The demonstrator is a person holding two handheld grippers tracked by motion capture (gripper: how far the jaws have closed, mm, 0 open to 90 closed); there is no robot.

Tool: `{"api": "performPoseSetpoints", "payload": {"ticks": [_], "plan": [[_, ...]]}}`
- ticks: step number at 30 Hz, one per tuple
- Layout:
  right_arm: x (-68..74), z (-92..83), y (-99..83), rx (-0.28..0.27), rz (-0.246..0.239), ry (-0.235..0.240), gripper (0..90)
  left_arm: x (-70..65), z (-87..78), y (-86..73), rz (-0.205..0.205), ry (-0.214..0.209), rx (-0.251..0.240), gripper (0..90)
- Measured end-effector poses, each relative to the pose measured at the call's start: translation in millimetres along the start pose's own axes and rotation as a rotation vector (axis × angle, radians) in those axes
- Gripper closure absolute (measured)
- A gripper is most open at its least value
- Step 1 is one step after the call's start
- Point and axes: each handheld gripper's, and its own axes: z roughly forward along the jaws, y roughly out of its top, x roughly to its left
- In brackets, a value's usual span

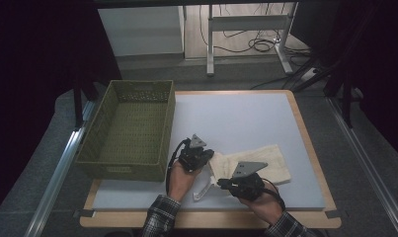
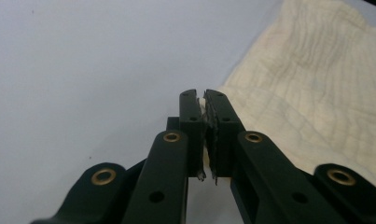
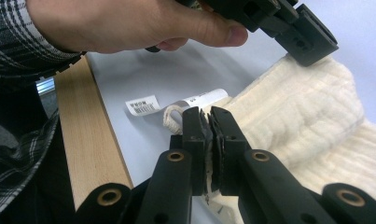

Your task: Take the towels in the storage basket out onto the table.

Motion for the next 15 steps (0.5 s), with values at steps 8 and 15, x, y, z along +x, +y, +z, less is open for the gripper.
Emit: {"api": "performPoseSetpoints", "payload": {"ticks": [8,15], "plan": [[-4.6,-9.8,0.5,-0.008,-0.007,-0.013,85.0,-4.1,2.6,6.1,0.011,0.003,-0.007,86.1],[-10.9,-21.4,-4.3,-0.013,0.004,-0.034,84.9,-10.4,8.0,13.6,0.026,-0.006,-0.012,86.0]]}}
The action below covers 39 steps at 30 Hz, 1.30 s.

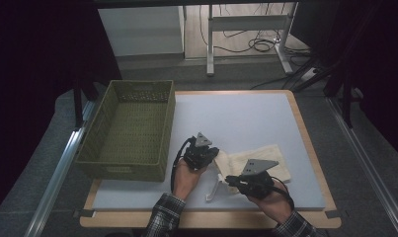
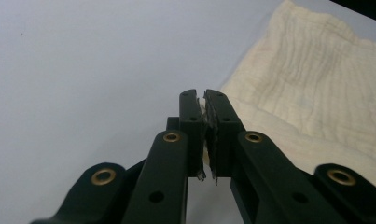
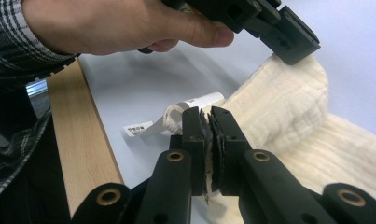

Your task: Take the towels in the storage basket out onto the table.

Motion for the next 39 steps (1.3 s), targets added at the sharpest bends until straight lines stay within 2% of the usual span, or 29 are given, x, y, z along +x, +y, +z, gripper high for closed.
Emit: {"api": "performPoseSetpoints", "payload": {"ticks": [8,25,39], "plan": [[-7.1,-14.9,-6.9,-0.015,0.013,-0.035,84.7,-11.7,9.9,20.8,0.048,-0.011,-0.009,86.0],[-36.7,-55.1,-36.8,-0.039,0.098,-0.127,84.6,-40.4,49.7,57.9,0.130,-0.051,-0.013,85.8],[-52.2,-80.1,-57.8,-0.050,0.150,-0.174,84.4,-64.3,76.0,82.4,0.173,-0.081,-0.019,85.4]]}}
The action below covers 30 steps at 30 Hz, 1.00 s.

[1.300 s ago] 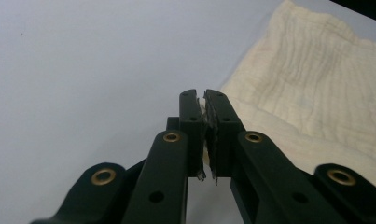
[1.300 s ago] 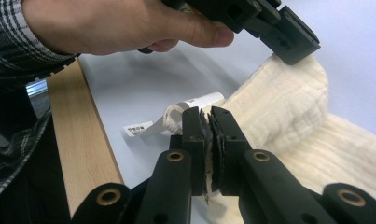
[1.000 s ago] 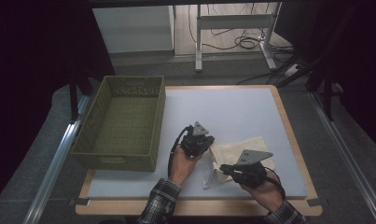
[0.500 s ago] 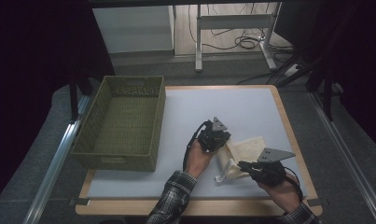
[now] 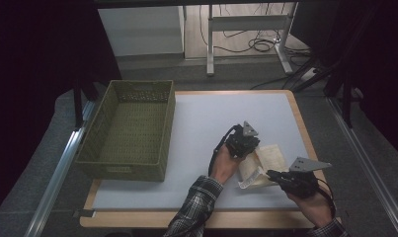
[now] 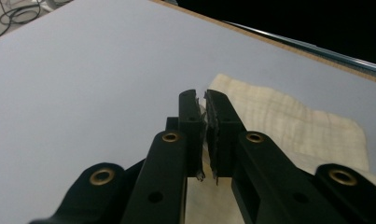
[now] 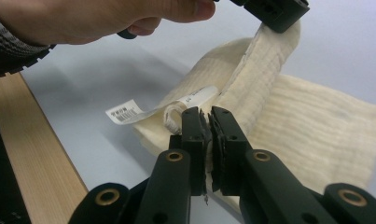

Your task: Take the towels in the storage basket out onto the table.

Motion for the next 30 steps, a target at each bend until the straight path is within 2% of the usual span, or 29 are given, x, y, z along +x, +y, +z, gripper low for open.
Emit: {"api": "performPoseSetpoints", "payload": {"ticks": [7,15,18,20,22,24,26,29,30], "plan": [[-10.8,-5.9,-7.2,0.001,0.021,-0.024,84.2,-4.9,14.2,10.2,0.022,-0.001,0.016,84.9],[-22.4,-3.6,-17.7,0.022,0.045,-0.059,83.8,-8.1,35.0,15.2,0.021,0.000,0.039,84.1],[-26.4,-3.9,-21.1,0.023,0.056,-0.067,83.8,-8.6,39.0,16.0,0.025,-0.002,0.046,84.1],[-27.9,-4.7,-22.8,0.023,0.064,-0.070,83.7,-10.2,43.2,16.6,0.008,-0.004,0.036,83.8],[-29.2,-5.8,-24.1,0.022,0.068,-0.074,83.5,-9.8,45.3,17.9,0.023,-0.006,0.052,83.4],[-30.1,-6.4,-24.8,0.019,0.069,-0.077,83.3,-10.5,48.2,19.0,0.017,-0.005,0.049,82.1],[-31.5,-6.7,-26.1,0.023,0.072,-0.083,82.7,-10.8,50.8,20.4,0.014,-0.001,0.047,77.7],[-33.7,-7.0,-28.8,0.031,0.076,-0.096,79.9,-11.7,53.0,21.9,0.012,0.017,0.037,58.9],[-34.5,-7.4,-29.9,0.033,0.079,-0.099,78.3,-11.9,53.0,22.2,0.008,0.019,0.033,55.9]]}}
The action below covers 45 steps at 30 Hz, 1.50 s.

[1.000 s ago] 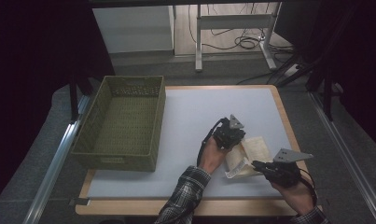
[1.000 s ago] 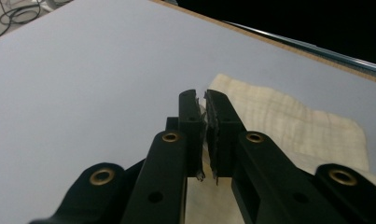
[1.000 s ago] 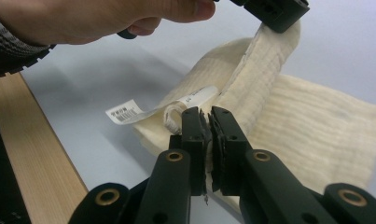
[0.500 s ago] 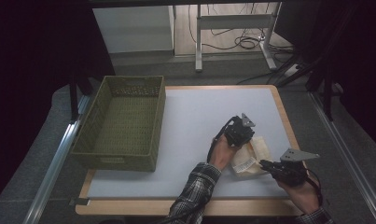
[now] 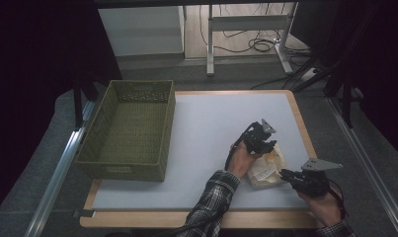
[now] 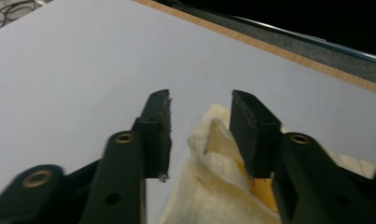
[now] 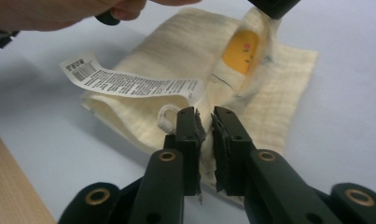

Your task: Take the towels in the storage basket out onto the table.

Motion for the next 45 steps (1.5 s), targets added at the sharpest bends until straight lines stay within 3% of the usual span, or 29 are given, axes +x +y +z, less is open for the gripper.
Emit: {"api": "performPoseSetpoints", "payload": {"ticks": [5,8,16,26,32,35,40,45], "plan": [[-4.7,-6.2,-3.2,-0.001,0.000,-0.039,67.1,3.6,-5.0,0.5,-0.016,0.019,-0.011,40.5],[-9.1,-15.5,-3.4,-0.007,0.004,-0.071,65.1,7.9,-11.6,-0.4,-0.036,0.024,-0.020,36.9],[-16.5,-33.0,5.8,-0.036,0.011,-0.113,60.5,19.0,-34.0,-14.5,-0.036,0.037,0.009,34.1],[-10.5,-9.0,22.3,-0.035,0.000,-0.092,53.4,31.5,-47.6,-38.5,-0.065,0.050,0.026,34.8],[-14.7,-24.8,27.8,-0.035,-0.012,-0.115,53.4,35.8,-51.6,-43.9,-0.073,0.052,0.028,34.6],[-18.2,-27.1,24.6,-0.028,0.003,-0.111,53.4,37.4,-52.5,-45.6,-0.078,0.049,0.030,34.6],[-21.8,-10.3,13.9,0.003,0.035,-0.087,53.4,42.1,-50.2,-52.8,-0.117,0.029,0.034,35.9],[-31.3,1.4,4.0,0.046,0.062,-0.104,53.3,42.0,-41.6,-60.9,-0.125,0.019,0.059,37.1]]}}
